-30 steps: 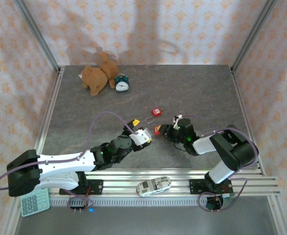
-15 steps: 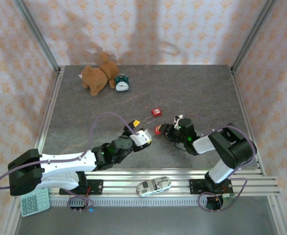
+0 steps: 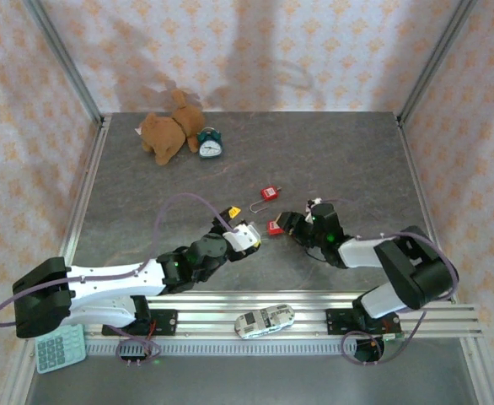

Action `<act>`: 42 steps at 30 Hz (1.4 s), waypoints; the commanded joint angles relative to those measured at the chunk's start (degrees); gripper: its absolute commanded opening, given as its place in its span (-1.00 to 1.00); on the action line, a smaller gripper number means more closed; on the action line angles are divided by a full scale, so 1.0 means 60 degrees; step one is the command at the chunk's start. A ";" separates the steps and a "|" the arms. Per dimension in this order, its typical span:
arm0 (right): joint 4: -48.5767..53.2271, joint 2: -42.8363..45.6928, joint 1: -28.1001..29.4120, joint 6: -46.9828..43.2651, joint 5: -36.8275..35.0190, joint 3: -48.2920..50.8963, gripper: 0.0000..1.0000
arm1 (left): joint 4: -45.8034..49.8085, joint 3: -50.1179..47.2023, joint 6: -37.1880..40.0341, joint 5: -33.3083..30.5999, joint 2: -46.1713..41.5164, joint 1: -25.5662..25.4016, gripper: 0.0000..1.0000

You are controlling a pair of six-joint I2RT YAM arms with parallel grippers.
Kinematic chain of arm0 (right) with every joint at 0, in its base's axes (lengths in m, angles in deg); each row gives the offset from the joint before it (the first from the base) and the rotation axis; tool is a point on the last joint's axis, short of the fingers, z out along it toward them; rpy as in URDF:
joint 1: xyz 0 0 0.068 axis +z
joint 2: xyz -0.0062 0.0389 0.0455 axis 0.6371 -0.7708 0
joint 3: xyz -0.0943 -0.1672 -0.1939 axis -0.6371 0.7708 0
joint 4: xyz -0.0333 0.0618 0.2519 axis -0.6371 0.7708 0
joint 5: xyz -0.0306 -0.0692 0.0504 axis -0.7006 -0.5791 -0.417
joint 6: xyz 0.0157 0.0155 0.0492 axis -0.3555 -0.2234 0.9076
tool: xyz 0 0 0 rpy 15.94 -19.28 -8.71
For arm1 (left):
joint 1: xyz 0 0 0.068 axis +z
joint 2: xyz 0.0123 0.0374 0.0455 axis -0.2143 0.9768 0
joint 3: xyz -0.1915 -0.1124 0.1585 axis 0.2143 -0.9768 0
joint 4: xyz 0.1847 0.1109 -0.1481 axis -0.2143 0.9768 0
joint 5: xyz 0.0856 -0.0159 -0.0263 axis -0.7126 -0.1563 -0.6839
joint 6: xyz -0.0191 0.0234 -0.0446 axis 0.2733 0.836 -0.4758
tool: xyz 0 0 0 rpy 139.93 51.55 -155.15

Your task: Unlock with the key

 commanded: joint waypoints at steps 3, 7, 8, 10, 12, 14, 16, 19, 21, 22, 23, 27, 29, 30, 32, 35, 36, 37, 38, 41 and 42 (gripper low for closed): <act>0.2788 0.1765 -0.0076 -0.0796 -0.1219 -0.0102 0.16 | -0.0234 -0.0214 -0.0068 -0.0191 -0.0263 0.0021 0.60; 0.4712 0.3269 -0.0065 -0.1445 -0.1999 -0.0461 0.22 | -0.0551 -0.0305 -0.0156 -0.0531 -0.0399 0.0013 0.60; 0.5236 0.3644 -0.0076 -0.1602 -0.2163 -0.0607 0.24 | -0.0553 -0.0295 -0.0178 -0.0612 -0.0465 0.0013 0.60; 0.6116 0.4254 -0.0080 -0.1876 -0.2518 -0.0936 0.27 | -0.0606 -0.0333 -0.0236 -0.0716 -0.0605 0.0013 0.60; 0.6908 0.4803 -0.0091 -0.2181 -0.2800 -0.1331 0.29 | -0.0754 -0.0379 -0.0286 -0.0893 -0.0734 0.0004 0.67; 0.7497 0.5241 -0.0091 -0.2420 -0.2915 -0.1708 0.32 | -0.0788 -0.0343 -0.0373 -0.1257 -0.0817 0.0000 0.98; 0.8008 0.5668 -0.0091 -0.2734 -0.2885 -0.2165 0.41 | -0.0732 -0.0245 -0.0415 -0.1692 -0.0888 0.0001 0.99; 0.8554 0.6232 -0.0065 -0.3268 -0.2717 -0.3058 0.99 | 0.0248 0.0312 -0.0674 -0.2251 -0.1033 -0.0003 0.99; 0.8918 0.6477 -0.0022 -0.3311 -0.3021 -0.3707 0.98 | 0.1226 0.0806 -0.1037 -0.2284 -0.1148 -0.0013 0.99; 0.8996 0.6541 0.0020 -0.3234 -0.3167 -0.3908 0.98 | 0.1592 0.0989 -0.1220 -0.2353 -0.1183 -0.0015 0.99; 0.8878 0.6579 0.0068 -0.3317 -0.3236 -0.4047 0.99 | 0.1982 0.1198 -0.1301 -0.2376 -0.1229 -0.0029 0.99; 0.9296 0.6398 0.0098 -0.4129 -0.4360 -0.4667 0.98 | 0.3800 0.1820 -0.1647 -0.1585 -0.1522 -0.0028 0.99; 0.9283 0.6438 0.0104 -0.4620 -0.4824 -0.4743 0.98 | 0.4065 0.1771 -0.1351 -0.1122 -0.1753 -0.0018 0.99; 0.9229 0.6487 0.0112 -0.4806 -0.5100 -0.4718 0.98 | 0.4069 0.1694 -0.1428 -0.1332 -0.1868 -0.0024 0.99; 0.8965 0.6563 0.0096 -0.5086 -0.5390 -0.4656 0.98 | 0.4046 0.1504 -0.1649 -0.2127 -0.2057 -0.0016 0.99; 0.8798 0.6569 0.0106 -0.4803 -0.5720 -0.4655 0.99 | 0.3389 0.0894 -0.1280 -0.3068 -0.2256 0.0126 0.99; 0.8705 0.6527 0.0086 -0.4635 -0.5717 -0.4629 0.99 | 0.2995 0.0642 -0.1218 -0.3291 -0.2343 0.0293 0.99; 0.8613 0.6458 0.0085 -0.4429 -0.5598 -0.4568 0.99 | 0.2651 0.0417 -0.1201 -0.3302 -0.2429 0.0546 0.99; 0.8327 0.6356 0.0085 -0.3811 -0.5480 -0.4382 0.99 | 0.2403 0.0220 -0.1262 -0.3097 -0.2565 0.1009 1.00; 0.6897 0.5991 0.0078 -0.2817 -0.5171 -0.3441 0.99 | 0.2102 -0.0247 -0.2340 -0.1902 -0.3092 0.2934 1.00; 0.6320 0.5914 0.0070 -0.3375 -0.4965 -0.3143 0.99 | 0.1806 -0.0525 -0.2645 -0.1534 -0.3248 0.3662 1.00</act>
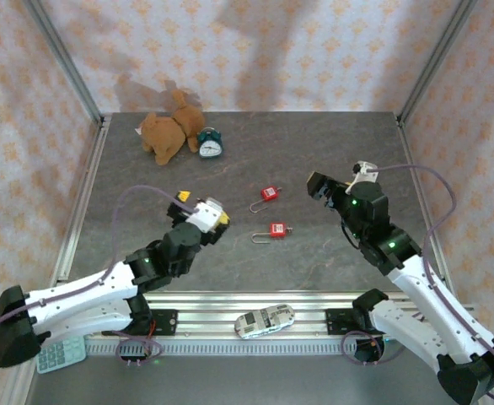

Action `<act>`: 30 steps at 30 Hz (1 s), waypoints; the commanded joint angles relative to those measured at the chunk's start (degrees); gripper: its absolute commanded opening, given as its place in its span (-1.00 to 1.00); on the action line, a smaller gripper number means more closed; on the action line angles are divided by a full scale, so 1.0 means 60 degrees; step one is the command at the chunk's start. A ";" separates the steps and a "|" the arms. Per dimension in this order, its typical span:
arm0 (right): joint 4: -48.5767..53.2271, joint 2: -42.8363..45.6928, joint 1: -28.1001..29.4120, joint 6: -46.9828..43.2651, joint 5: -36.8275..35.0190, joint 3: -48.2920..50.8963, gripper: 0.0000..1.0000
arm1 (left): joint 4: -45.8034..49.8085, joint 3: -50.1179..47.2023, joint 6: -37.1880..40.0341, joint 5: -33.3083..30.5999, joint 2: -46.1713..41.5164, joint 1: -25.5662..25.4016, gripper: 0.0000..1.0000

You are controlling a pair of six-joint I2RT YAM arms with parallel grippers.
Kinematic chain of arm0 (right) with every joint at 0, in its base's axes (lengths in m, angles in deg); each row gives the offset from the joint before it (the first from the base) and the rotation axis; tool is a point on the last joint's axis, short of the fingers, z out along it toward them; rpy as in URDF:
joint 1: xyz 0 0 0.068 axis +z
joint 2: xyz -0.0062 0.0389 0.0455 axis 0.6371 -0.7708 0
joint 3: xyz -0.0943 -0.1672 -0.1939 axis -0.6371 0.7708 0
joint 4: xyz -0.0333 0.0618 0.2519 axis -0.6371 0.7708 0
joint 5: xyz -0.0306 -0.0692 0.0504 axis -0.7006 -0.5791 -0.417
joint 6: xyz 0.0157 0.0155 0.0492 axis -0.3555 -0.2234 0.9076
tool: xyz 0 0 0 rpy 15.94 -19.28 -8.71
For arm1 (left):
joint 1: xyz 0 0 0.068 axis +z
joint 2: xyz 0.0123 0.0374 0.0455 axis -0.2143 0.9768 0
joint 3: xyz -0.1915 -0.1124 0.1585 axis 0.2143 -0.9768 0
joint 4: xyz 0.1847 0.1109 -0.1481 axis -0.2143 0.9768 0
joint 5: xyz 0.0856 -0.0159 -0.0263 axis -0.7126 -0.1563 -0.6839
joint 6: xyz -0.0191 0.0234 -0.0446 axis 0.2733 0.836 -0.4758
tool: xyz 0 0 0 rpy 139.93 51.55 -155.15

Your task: Unlock with the key

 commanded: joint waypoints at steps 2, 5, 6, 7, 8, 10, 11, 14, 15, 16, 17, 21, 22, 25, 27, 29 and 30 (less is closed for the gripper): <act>-0.2067 -0.0290 0.0023 -0.0675 0.0184 0.1119 0.99 | -0.1665 -0.0993 -0.1225 0.1065 -0.0722 0.2497 1.00; -0.2496 -0.0086 0.0008 -0.1343 -0.0231 0.1555 0.99 | -0.2927 -0.2062 -0.1647 0.1361 -0.0712 0.4298 1.00; -0.2653 -0.0019 -0.0003 -0.1607 -0.0272 0.1691 0.99 | -0.3317 -0.2349 -0.1843 0.1451 -0.0590 0.4819 1.00; -0.2840 0.0039 -0.0019 -0.1896 -0.0269 0.1851 0.99 | -0.3721 -0.2607 -0.2148 0.1690 -0.0424 0.5382 1.00; -0.3058 0.0098 -0.0027 -0.2301 -0.0173 0.2005 0.99 | -0.4060 -0.2832 -0.2343 0.1979 -0.0199 0.5877 1.00; -0.3345 0.0163 -0.0033 -0.2876 -0.0057 0.2246 0.99 | -0.4734 -0.3056 -0.2502 0.2182 0.0414 0.6374 0.99; -0.3405 0.0178 -0.0049 -0.3074 -0.0078 0.2307 0.99 | -0.5227 -0.3145 -0.2515 0.2312 0.0877 0.6571 1.00; -0.3510 0.0088 -0.0054 -0.3403 -0.0197 0.2439 0.99 | -0.7108 -0.3247 -0.2576 0.2934 0.2543 0.7008 1.00; -0.3552 0.0061 -0.0065 -0.3460 -0.0255 0.2483 0.99 | -0.7447 -0.3170 -0.2627 0.3025 0.2906 0.7020 1.00; -0.3637 0.0010 -0.0060 -0.3600 -0.0268 0.2534 0.99 | -0.7585 -0.2980 -0.2659 0.2960 0.3267 0.7045 1.00; -0.3752 -0.0034 -0.0065 -0.3780 -0.0293 0.2607 0.99 | -0.7636 -0.2721 -0.2622 0.2933 0.3643 0.7067 1.00; -0.4222 -0.0111 -0.0094 -0.4259 -0.0474 0.2946 0.99 | -0.6458 -0.1591 -0.2022 0.3640 0.4398 0.7094 1.00; -0.4407 -0.0122 -0.0102 -0.4423 -0.0509 0.3072 0.99 | -0.6507 -0.1514 -0.1864 0.3926 0.4664 0.7086 1.00; -0.4801 -0.0209 -0.0122 -0.4849 -0.0535 0.3278 0.99 | -1.0173 -0.2113 -0.1728 0.3354 0.6724 0.7090 1.00; -0.4826 -0.0325 -0.0126 -0.5248 -0.0518 0.3278 0.99 | -1.1235 -0.2566 -0.1822 0.2356 0.6960 0.6922 1.00; -0.5021 -0.0542 -0.0138 -0.5732 -0.0520 0.3320 0.99 | -1.0192 -0.2510 -0.2143 0.2498 0.6428 0.7030 1.00; -0.5200 -0.0671 -0.0149 -0.5941 -0.0522 0.3372 0.99 | -1.0014 -0.2368 -0.2110 0.2538 0.6476 0.7049 1.00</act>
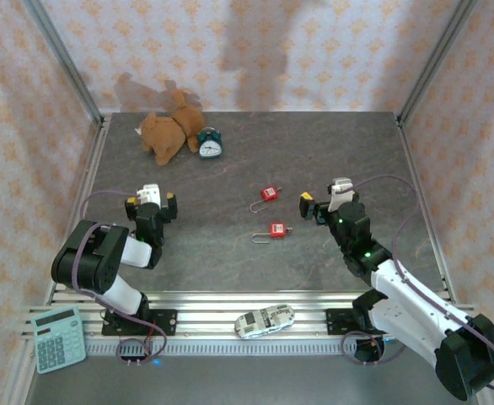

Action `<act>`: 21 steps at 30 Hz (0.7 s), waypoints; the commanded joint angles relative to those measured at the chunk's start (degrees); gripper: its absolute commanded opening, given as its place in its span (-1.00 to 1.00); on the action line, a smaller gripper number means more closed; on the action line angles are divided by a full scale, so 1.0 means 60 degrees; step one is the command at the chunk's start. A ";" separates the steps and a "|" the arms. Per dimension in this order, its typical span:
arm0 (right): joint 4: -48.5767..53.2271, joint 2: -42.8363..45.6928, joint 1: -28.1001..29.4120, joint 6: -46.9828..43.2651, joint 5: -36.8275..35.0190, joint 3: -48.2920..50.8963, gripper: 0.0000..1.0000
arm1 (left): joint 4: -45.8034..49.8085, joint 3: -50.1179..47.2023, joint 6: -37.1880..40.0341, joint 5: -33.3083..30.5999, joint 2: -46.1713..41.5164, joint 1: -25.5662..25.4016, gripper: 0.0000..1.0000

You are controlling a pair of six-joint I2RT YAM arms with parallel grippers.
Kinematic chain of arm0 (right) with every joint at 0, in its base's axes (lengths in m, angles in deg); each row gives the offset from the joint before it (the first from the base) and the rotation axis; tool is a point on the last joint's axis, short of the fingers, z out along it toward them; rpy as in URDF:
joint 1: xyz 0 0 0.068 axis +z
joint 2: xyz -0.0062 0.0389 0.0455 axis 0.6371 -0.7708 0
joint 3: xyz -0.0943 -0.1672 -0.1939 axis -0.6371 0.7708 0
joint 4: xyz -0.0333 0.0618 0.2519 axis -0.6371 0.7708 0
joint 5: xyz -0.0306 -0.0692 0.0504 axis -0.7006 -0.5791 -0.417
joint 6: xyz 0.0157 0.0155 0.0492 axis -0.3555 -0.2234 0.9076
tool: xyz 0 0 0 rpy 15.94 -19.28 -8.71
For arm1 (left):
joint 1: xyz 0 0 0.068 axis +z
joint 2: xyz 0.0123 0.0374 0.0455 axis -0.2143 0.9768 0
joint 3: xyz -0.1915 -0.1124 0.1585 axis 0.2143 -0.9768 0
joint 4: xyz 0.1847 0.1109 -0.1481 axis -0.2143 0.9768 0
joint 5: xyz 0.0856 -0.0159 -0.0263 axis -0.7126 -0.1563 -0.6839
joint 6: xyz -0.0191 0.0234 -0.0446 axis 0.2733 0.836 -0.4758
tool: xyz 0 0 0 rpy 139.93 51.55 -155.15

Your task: Unlock with the key

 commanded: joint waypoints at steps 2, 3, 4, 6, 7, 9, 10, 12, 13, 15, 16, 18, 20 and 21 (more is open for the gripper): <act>-0.1304 -0.0544 -0.0069 -0.1452 -0.0329 0.0208 0.99 | -0.0281 0.0715 0.0049 -0.0554 -0.0030 0.0024 1.00; -0.1519 -0.0729 -0.0061 -0.1703 -0.0399 0.0251 0.99 | 0.0555 0.1021 -0.0082 -0.0577 -0.0172 0.0057 1.00; -0.1780 -0.0991 -0.0078 -0.1984 -0.0547 0.0304 0.99 | 0.1354 0.1240 -0.0327 -0.0396 -0.0359 0.0193 1.00; -0.2297 -0.1490 -0.0132 -0.2377 -0.0843 0.0461 0.99 | 0.1150 0.1285 -0.0310 -0.0360 -0.0247 0.0267 1.00; -0.2637 -0.1749 -0.0228 -0.2579 -0.0989 0.0575 0.99 | 0.0776 0.1192 -0.0254 -0.0383 -0.0158 0.0270 1.00; -0.3663 -0.2254 -0.0589 -0.2531 -0.0994 0.0926 0.99 | 0.1240 0.1281 -0.0371 -0.0399 -0.0273 0.0268 1.00; -0.4346 -0.2575 -0.0899 -0.2269 -0.0966 0.1165 0.99 | 0.1197 0.1281 -0.0351 -0.0407 -0.0260 0.0268 1.00; -0.5216 -0.3139 -0.1433 -0.2028 -0.0894 0.1414 0.99 | 0.1028 0.1223 -0.0289 -0.0426 -0.0201 0.0272 1.00; -0.5278 -0.3462 -0.1689 -0.2072 -0.0653 0.1367 0.99 | 0.1110 0.1244 -0.0323 -0.0413 -0.0241 0.0270 1.00; -0.6042 -0.4225 -0.2189 -0.1672 -0.0277 0.1491 0.99 | 0.1061 0.1233 -0.0312 -0.0426 -0.0218 0.0270 1.00; -0.6932 -0.4597 -0.2400 -0.1584 -0.0100 0.1704 0.99 | 0.1043 0.1229 -0.0310 -0.0423 -0.0216 0.0268 1.00; -0.8422 -0.5475 -0.2661 -0.1378 -0.0230 0.2049 0.99 | 0.1094 0.1244 -0.0325 -0.0427 -0.0230 0.0275 1.00; -0.9224 -0.6170 -0.2928 -0.0982 -0.0407 0.2163 0.99 | 0.1070 0.1230 -0.0308 -0.0414 -0.0227 0.0268 0.99; -0.9446 -0.6509 -0.3069 -0.0896 -0.0233 0.2126 0.99 | 0.1088 0.1251 -0.0303 -0.0415 -0.0230 0.0269 0.99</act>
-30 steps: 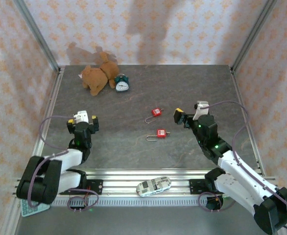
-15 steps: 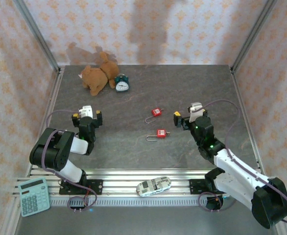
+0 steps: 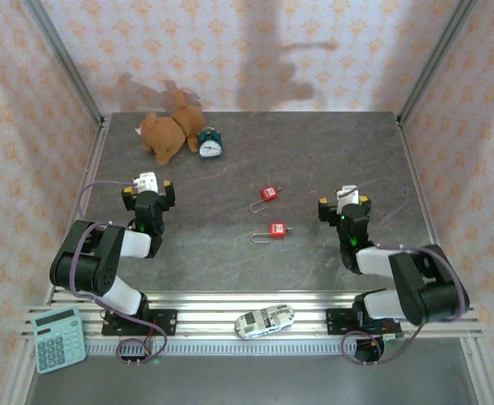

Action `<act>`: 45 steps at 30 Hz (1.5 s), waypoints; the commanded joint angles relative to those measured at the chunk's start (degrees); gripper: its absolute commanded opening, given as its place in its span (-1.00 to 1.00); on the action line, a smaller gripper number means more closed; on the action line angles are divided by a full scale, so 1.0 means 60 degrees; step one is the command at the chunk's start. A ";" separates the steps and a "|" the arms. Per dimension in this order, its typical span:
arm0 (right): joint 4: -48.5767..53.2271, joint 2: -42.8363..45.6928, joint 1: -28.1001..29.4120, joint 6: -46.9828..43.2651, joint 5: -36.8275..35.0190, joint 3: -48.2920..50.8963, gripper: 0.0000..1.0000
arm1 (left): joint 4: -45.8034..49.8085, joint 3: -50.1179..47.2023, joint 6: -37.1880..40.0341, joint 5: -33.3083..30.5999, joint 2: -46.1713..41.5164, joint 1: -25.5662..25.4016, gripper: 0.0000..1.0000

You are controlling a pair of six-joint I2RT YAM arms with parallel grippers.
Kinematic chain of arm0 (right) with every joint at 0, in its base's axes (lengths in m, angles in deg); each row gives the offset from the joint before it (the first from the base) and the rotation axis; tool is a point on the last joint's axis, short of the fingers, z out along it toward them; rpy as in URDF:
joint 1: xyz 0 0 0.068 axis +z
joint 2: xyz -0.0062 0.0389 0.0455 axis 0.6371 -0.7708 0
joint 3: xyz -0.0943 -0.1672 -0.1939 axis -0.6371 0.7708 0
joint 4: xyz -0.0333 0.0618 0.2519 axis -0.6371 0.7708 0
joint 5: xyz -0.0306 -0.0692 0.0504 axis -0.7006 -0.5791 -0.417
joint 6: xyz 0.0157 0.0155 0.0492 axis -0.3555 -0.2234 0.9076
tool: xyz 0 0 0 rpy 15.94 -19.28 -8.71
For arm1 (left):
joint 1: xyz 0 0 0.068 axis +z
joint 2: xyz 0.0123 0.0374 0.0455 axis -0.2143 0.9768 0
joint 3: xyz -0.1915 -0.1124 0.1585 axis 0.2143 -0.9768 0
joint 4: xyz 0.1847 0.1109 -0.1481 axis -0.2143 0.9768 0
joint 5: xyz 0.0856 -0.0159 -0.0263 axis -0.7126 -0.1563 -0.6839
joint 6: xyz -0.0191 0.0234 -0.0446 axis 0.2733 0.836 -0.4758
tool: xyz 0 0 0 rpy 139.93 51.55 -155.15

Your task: Unlock with the key

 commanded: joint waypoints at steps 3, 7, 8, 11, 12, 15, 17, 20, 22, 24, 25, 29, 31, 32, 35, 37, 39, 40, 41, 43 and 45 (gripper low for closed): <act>-0.1619 -0.0525 -0.0316 0.0733 -0.0197 -0.0234 0.99 | 0.0086 0.0016 -0.0164 -0.0247 -0.0106 0.0060 1.00; 0.0925 -0.0499 -0.0785 0.1269 0.0006 -0.1511 0.99 | 0.0082 0.0018 -0.0154 -0.0240 -0.0106 0.0061 1.00; 0.1471 -0.0612 -0.0952 0.1431 0.0167 -0.1897 0.99 | 0.0080 0.0017 -0.0159 -0.0242 -0.0108 0.0064 1.00; 0.2008 -0.0659 -0.1654 0.1947 0.0974 -0.2257 0.99 | 0.0081 0.0031 -0.0162 -0.0242 -0.0106 0.0067 1.00; 0.2116 -0.0627 -0.1658 0.1951 0.0985 -0.2274 0.99 | 0.0090 0.0031 -0.0162 -0.0239 -0.0106 0.0068 1.00; 0.2143 -0.0623 -0.1657 0.1954 0.0978 -0.2278 0.99 | 0.0086 0.0031 -0.0169 -0.0240 -0.0106 0.0060 1.00; 0.2086 -0.0635 -0.1659 0.1959 0.0978 -0.2264 0.99 | 0.0091 0.0031 -0.0177 -0.0247 -0.0106 0.0068 1.00; 0.2104 -0.0629 -0.1655 0.1922 0.0974 -0.2264 0.99 | 0.0087 0.0031 -0.0167 -0.0239 -0.0106 0.0060 1.00; 0.2094 -0.0621 -0.1595 0.1887 0.0886 -0.2264 0.99 | 0.0081 0.0030 -0.0161 -0.0249 -0.0108 0.0072 1.00; 0.2065 -0.0621 -0.1444 0.1814 0.0630 -0.2264 0.99 | 0.0091 0.0035 -0.0165 -0.0240 -0.0106 0.0062 1.00; 0.2054 -0.0621 -0.1439 0.1813 0.0627 -0.2257 0.99 | 0.0090 0.0029 -0.0164 -0.0247 -0.0106 0.0060 1.00; 0.2061 -0.0622 -0.1434 0.1807 0.0627 -0.2256 0.98 | 0.0088 0.0018 -0.0160 -0.0249 -0.0103 0.0063 1.00; 0.2056 -0.0621 -0.1433 0.1812 0.0627 -0.2262 0.99 | 0.0063 0.0017 -0.0156 -0.0239 -0.0108 0.0061 1.00; 0.2051 -0.0627 -0.1439 0.1813 0.0622 -0.2267 0.99 | 0.0063 0.0016 -0.0151 -0.0241 -0.0107 0.0068 1.00; 0.2061 -0.0622 -0.1435 0.1809 0.0618 -0.2264 0.99 | 0.0063 0.0016 -0.0159 -0.0239 -0.0106 0.0062 1.00; 0.2054 -0.0621 -0.1437 0.1813 0.0625 -0.2264 0.99 | 0.0064 0.0016 -0.0164 -0.0240 -0.0106 0.0062 1.00; 0.2062 -0.0621 -0.1437 0.1813 0.0622 -0.2264 0.99 | 0.0063 0.0016 -0.0156 -0.0247 -0.0107 0.0061 1.00; 0.2052 -0.0621 -0.1435 0.1808 0.0617 -0.2264 0.99 | 0.0074 0.0016 -0.0164 -0.0240 -0.0106 0.0060 1.00; 0.2055 -0.0623 -0.1434 0.1813 0.0619 -0.2264 0.99 | 0.0076 0.0018 -0.0161 -0.0246 -0.0106 0.0060 1.00; 0.2053 -0.0623 -0.1432 0.1812 0.0627 -0.2263 0.99 | 0.0063 0.0016 -0.0157 -0.0243 -0.0106 0.0061 1.00; 0.2060 -0.0621 -0.1439 0.1811 0.0626 -0.2264 0.99 | 0.0068 0.0016 -0.0158 -0.0252 -0.0106 0.0068 1.00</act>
